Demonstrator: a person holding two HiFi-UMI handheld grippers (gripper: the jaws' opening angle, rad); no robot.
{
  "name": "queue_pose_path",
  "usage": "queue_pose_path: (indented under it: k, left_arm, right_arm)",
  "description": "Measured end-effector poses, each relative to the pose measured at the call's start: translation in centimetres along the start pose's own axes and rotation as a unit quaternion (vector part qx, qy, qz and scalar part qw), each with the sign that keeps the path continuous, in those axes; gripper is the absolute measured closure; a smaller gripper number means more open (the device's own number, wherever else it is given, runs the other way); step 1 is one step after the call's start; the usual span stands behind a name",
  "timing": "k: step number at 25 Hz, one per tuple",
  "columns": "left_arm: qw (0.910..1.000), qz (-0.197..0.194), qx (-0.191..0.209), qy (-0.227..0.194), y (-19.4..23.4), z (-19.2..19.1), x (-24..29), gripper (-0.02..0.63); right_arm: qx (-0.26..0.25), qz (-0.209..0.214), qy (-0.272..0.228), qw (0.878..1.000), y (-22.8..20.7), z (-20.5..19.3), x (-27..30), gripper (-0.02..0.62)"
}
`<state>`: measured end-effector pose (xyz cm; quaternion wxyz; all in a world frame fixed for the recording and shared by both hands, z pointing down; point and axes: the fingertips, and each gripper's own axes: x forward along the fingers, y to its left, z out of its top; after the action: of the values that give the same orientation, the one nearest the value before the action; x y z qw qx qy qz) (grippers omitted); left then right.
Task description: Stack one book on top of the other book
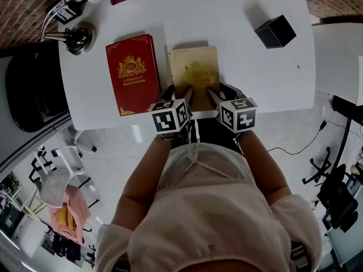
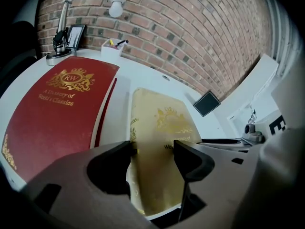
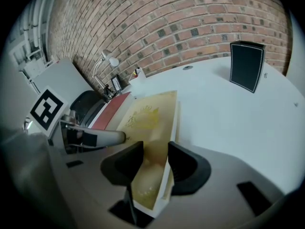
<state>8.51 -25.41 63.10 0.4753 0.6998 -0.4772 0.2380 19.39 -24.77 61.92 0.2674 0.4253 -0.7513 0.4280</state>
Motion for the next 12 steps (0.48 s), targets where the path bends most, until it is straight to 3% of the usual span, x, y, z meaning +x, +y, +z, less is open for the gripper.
queue_pose_path:
  k: [8, 12]
  left_arm:
    - [0.9991, -0.008, -0.041, -0.001, -0.9, -0.1, 0.0, 0.327]
    - [0.9993, -0.001, -0.034, -0.015, -1.5, 0.7, -0.3, 0.333]
  right_arm:
    - [-0.032, -0.006, -0.016, 0.999, -0.5, 1.1, -1.1, 0.428]
    - [-0.040, -0.005, -0.025, 0.999, -0.9, 1.8, -1.7, 0.430]
